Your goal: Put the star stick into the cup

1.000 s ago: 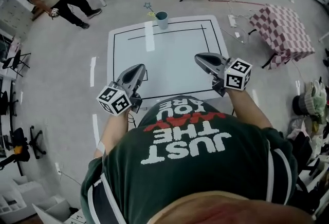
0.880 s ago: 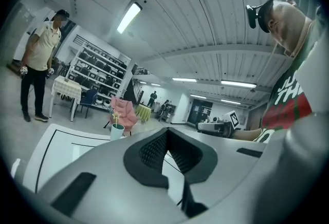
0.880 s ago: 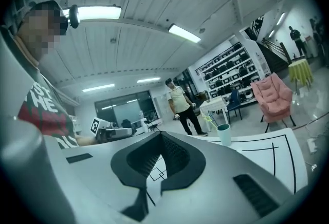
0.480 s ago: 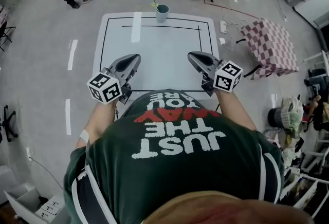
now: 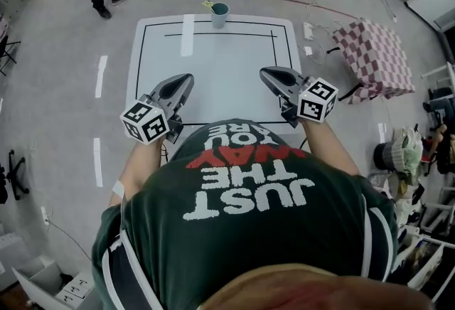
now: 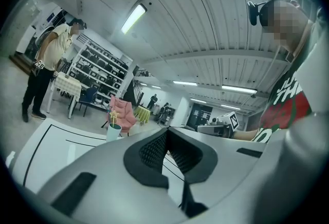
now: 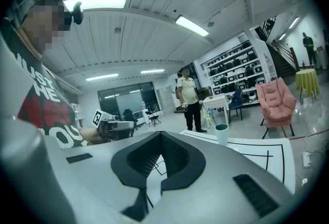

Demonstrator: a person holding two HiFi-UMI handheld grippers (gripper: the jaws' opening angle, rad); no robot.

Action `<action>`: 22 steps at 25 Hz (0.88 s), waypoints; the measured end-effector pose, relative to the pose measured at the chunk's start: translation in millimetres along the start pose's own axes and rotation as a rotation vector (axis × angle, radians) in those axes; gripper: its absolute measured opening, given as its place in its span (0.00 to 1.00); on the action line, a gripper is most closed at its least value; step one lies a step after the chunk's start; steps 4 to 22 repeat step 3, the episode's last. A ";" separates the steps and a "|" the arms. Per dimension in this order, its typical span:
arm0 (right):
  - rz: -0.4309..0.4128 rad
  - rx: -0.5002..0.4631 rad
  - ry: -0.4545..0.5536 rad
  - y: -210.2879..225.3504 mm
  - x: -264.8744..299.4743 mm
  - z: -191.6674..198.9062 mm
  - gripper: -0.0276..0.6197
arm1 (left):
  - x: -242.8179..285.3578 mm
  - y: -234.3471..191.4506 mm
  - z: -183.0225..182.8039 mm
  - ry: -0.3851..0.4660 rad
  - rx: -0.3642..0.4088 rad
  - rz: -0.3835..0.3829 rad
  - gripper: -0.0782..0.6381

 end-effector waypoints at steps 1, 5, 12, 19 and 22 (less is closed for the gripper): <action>-0.001 -0.001 0.000 0.0 0.0 0.3 0.09 | 0.5 0.2 -0.1 0.000 0.002 0.001 0.12; -0.004 -0.003 -0.001 0.0 0.1 0.8 0.09 | 1.5 0.6 -0.8 0.000 0.005 0.003 0.12; -0.004 -0.003 -0.001 0.0 0.1 0.8 0.09 | 1.5 0.6 -0.8 0.000 0.005 0.003 0.12; -0.004 -0.003 -0.001 0.0 0.1 0.8 0.09 | 1.5 0.6 -0.8 0.000 0.005 0.003 0.12; -0.004 -0.003 -0.001 0.0 0.1 0.8 0.09 | 1.5 0.6 -0.8 0.000 0.005 0.003 0.12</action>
Point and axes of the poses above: the fingertips, and each gripper's own axes: x forward along the fingers, y to its right, z out of its underside, the point moved 3 cm from there along -x, backward along the fingers, and after that the axes turned 12 degrees about -x, right-handed, at the moved point
